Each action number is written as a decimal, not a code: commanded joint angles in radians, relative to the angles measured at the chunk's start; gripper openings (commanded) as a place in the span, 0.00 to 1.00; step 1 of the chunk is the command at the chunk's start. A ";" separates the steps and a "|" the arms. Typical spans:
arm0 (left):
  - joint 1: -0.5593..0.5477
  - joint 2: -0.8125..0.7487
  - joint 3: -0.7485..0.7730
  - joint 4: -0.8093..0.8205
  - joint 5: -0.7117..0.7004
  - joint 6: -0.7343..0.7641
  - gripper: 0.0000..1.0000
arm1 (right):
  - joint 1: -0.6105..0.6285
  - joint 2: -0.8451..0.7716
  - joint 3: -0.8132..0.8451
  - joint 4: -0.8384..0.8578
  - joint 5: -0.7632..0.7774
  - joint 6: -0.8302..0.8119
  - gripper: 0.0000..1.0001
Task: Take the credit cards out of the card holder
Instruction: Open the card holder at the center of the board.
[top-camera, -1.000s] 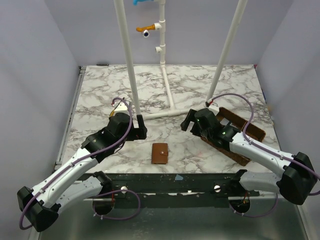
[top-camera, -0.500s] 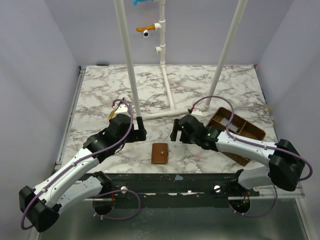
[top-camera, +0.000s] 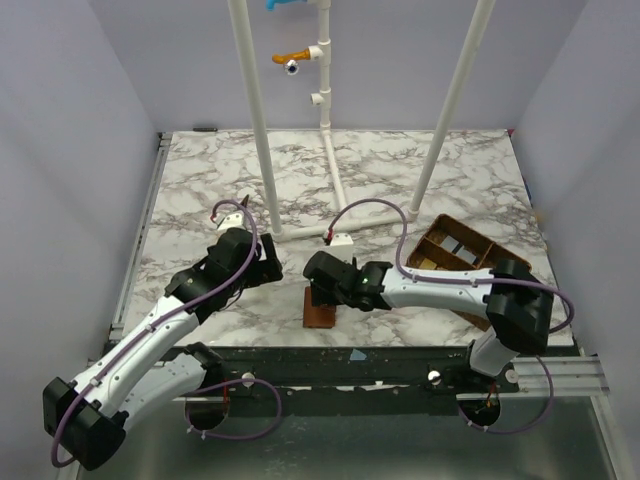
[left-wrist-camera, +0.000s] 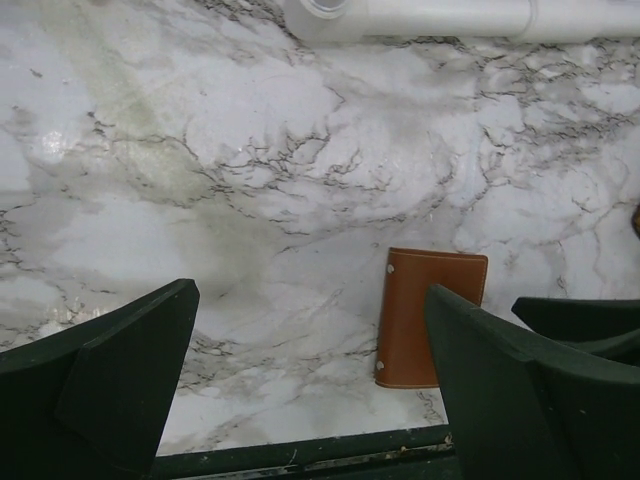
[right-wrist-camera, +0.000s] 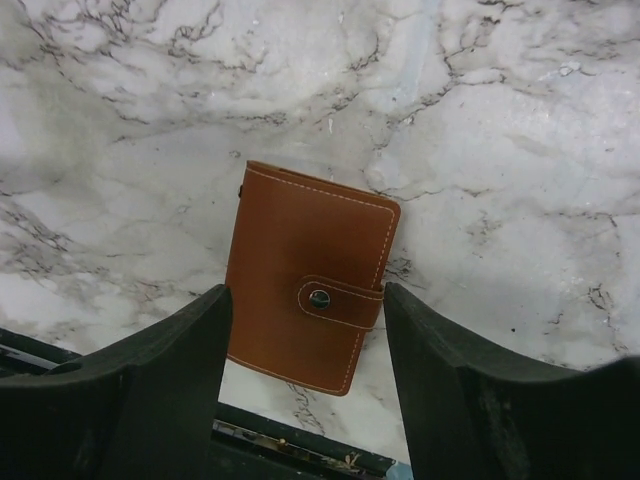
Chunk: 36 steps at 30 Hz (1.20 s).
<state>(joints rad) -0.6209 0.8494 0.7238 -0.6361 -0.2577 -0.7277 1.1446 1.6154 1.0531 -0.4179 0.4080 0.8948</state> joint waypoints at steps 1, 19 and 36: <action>0.068 -0.017 -0.035 -0.034 0.050 -0.031 0.98 | 0.036 0.075 0.066 -0.083 0.073 0.027 0.63; 0.132 -0.079 -0.096 -0.016 0.121 -0.018 0.98 | 0.122 0.264 0.245 -0.280 0.164 0.057 0.43; 0.138 -0.078 -0.111 0.024 0.170 -0.005 0.99 | 0.146 0.336 0.228 -0.312 0.290 0.119 0.40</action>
<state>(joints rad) -0.4900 0.7742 0.6315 -0.6441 -0.1322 -0.7410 1.2888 1.9198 1.3201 -0.7242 0.6327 0.9936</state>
